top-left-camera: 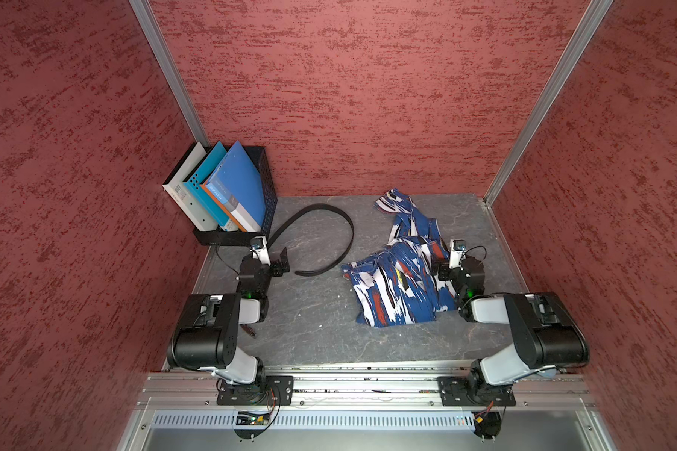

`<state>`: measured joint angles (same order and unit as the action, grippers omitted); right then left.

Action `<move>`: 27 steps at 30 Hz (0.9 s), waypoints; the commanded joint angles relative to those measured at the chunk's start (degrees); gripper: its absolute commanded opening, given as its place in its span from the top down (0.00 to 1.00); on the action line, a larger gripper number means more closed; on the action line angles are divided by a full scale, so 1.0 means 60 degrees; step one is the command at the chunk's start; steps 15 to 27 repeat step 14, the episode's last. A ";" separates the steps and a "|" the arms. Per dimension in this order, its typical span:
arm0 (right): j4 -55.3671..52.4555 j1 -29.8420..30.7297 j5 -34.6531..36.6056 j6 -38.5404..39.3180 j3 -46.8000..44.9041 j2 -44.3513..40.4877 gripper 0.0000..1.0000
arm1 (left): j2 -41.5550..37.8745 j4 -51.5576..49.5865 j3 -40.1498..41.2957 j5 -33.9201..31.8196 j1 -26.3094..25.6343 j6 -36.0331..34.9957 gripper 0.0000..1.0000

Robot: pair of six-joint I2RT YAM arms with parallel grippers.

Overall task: Remove the belt from the trousers
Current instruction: Reset both arms

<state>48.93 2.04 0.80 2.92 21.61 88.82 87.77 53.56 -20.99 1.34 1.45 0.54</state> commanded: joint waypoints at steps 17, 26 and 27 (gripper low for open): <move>0.0400 -0.0051 -0.0177 -0.0133 0.0101 -0.0123 0.01 | -0.0013 -0.0332 -0.0105 -0.0292 -0.0108 -0.0210 0.00; 0.0400 -0.0051 -0.0177 -0.0133 0.0101 -0.0123 0.01 | -0.0013 -0.0332 -0.0105 -0.0292 -0.0108 -0.0210 0.00; 0.0400 -0.0051 -0.0177 -0.0133 0.0101 -0.0123 0.01 | -0.0013 -0.0332 -0.0105 -0.0292 -0.0108 -0.0210 0.00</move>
